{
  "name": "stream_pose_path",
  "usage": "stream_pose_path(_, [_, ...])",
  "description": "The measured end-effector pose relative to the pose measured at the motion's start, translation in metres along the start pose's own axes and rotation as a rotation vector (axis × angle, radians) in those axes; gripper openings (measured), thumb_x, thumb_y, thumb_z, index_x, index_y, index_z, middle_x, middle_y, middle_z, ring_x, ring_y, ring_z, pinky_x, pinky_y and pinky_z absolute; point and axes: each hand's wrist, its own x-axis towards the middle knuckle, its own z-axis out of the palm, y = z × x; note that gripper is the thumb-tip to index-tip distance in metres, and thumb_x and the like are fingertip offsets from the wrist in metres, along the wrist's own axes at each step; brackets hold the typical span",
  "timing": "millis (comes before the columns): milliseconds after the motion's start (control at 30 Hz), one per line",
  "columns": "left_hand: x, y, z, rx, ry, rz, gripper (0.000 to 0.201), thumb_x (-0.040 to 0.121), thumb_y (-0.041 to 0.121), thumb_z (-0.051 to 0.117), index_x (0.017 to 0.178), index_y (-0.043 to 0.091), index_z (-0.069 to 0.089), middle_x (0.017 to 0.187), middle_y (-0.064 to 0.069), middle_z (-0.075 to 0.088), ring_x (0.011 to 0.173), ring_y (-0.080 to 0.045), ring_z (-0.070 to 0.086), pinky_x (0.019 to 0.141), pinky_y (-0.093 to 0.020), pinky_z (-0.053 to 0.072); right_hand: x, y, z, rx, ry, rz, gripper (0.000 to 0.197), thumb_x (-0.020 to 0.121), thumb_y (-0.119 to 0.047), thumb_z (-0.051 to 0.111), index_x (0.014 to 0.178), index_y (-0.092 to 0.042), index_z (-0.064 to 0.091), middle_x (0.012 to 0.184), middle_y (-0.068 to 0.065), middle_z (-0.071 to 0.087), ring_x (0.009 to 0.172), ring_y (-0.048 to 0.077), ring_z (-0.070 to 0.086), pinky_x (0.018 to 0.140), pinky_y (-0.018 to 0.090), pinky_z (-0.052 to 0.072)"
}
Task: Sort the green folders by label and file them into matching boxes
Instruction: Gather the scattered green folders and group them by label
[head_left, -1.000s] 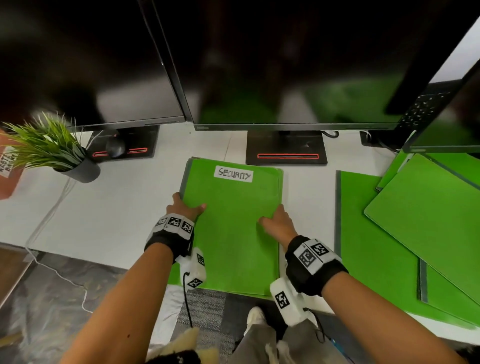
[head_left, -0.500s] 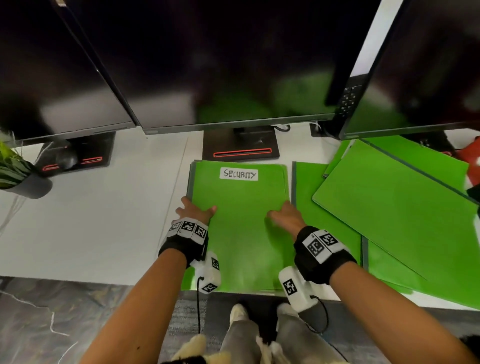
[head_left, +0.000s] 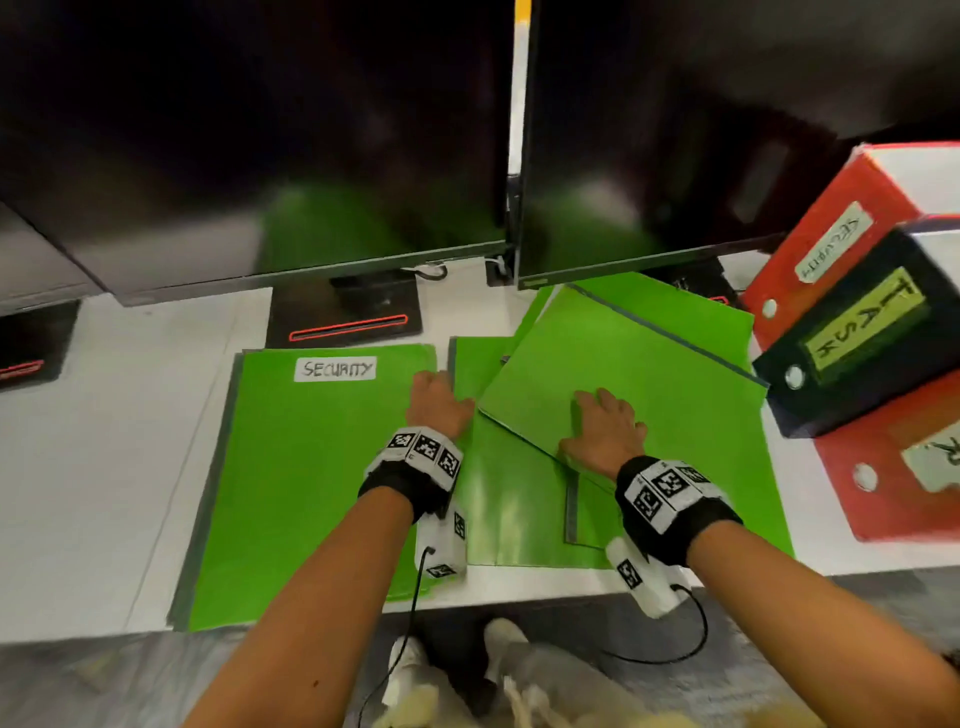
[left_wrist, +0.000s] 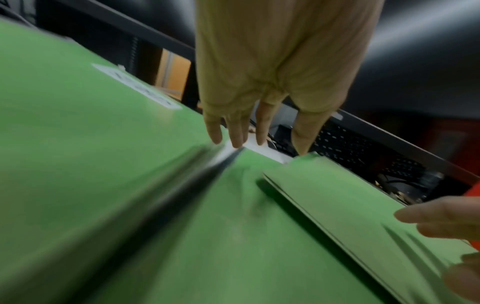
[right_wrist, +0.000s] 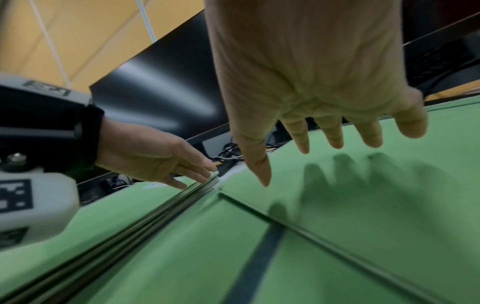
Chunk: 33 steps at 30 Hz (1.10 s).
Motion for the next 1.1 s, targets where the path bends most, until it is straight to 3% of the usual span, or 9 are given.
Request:
stream_pose_path(100, [0.005,0.023,0.031,-0.006,-0.179,-0.047,0.052,0.085,0.026,0.063,0.126,-0.003,0.049,0.132,-0.021,0.048,0.120,-0.032,0.050,0.098,-0.034,0.042,0.003,0.025,-0.004,0.050,-0.081,-0.016,0.075,0.083,-0.030,0.061,0.146,-0.020,0.020,0.155,0.008,0.015,0.139,0.033,0.022,0.111,0.051,0.024])
stream_pose_path(333, [0.016,0.051,0.030,-0.182,-0.089,-0.076,0.044,0.090,0.010,0.053,0.133,0.006,0.042,0.127,-0.019,0.055,0.105,-0.031,0.061,0.081,-0.026,0.049,-0.003,0.050,-0.006,0.043,-0.126,-0.146,0.093,0.078,-0.044,0.067,0.149,-0.020,0.011,0.156,0.008,0.013,0.142,0.027,0.018,0.114,0.051,0.023])
stream_pose_path(433, [0.020,0.066,-0.004,-0.314,0.008,0.048,0.038,0.090,0.005,0.047,0.127,0.013,0.043,0.078,-0.014,0.062,0.041,-0.006,0.059,0.038,-0.015,0.044,-0.020,0.038,-0.016,-0.186,0.089,-0.295,0.063,0.087,-0.024,0.056,0.143,-0.015,0.028,0.147,0.011,0.034,0.130,0.028,0.039,0.105,0.045,0.035])
stream_pose_path(533, [0.015,0.080,-0.043,-0.443,0.026,0.167,0.035,0.090,-0.003,0.037,0.119,0.010,0.053,0.055,-0.007,0.050,0.023,0.000,0.044,0.030,-0.011,0.035,-0.033,0.020,-0.042,-0.156,0.506,-0.426,0.042,0.076,0.008,0.049,0.115,-0.005,0.058,0.102,0.014,0.067,0.085,0.029,0.062,0.075,0.038,0.051])
stream_pose_path(633, [0.002,0.086,-0.077,-0.594,0.067,0.283,0.021,0.095,0.006,0.040,0.102,0.010,0.059,0.064,-0.007,0.055,0.037,0.000,0.054,0.040,-0.010,0.041,-0.036,0.004,-0.081,-0.015,0.749,-0.507,0.036,0.069,0.014,0.051,0.095,-0.004,0.068,0.066,0.011,0.066,0.056,0.025,0.059,0.053,0.032,0.051])
stream_pose_path(733, [0.000,0.079,-0.098,-0.637,0.163,0.338,0.024,0.099,0.028,0.037,0.088,0.024,0.058,0.084,0.002,0.059,0.072,-0.003,0.057,0.069,-0.022,0.044,-0.038,-0.011,-0.120,0.109,0.887,-0.603,0.031,0.069,0.005,0.052,0.091,-0.007,0.070,0.065,0.012,0.068,0.052,0.028,0.062,0.049,0.029,0.051])
stream_pose_path(900, [0.009,0.052,-0.112,-0.541,0.339,0.190,0.075,0.084,0.046,0.060,0.142,0.009,0.030,0.141,-0.017,0.032,0.134,-0.028,0.030,0.112,-0.034,0.027,-0.035,-0.037,-0.157,0.481,0.925,-0.570,0.022,0.085,-0.009,0.054,0.101,-0.005,0.068,0.089,0.009,0.071,0.078,0.025,0.064,0.074,0.032,0.045])
stream_pose_path(1000, [0.005,0.037,-0.121,-0.629,0.365,0.051,0.094,0.083,0.035,0.066,0.148,0.007,0.005,0.152,-0.021,0.013,0.141,-0.030,0.017,0.114,-0.037,0.020,-0.030,-0.055,-0.159,0.726,0.841,-0.551,0.019,0.087,-0.008,0.053,0.100,-0.005,0.066,0.094,-0.003,0.065,0.093,0.021,0.064,0.093,0.039,0.048])
stream_pose_path(1100, [0.010,0.016,-0.138,-0.798,0.196,0.074,0.069,0.088,0.022,0.062,0.142,0.003,0.024,0.141,-0.024,0.041,0.122,-0.027,0.049,0.106,-0.040,0.038,-0.024,-0.080,-0.144,1.009,0.680,-0.459,0.017,0.089,0.002,0.051,0.099,-0.008,0.061,0.101,0.002,0.065,0.096,0.012,0.060,0.094,0.027,0.047])
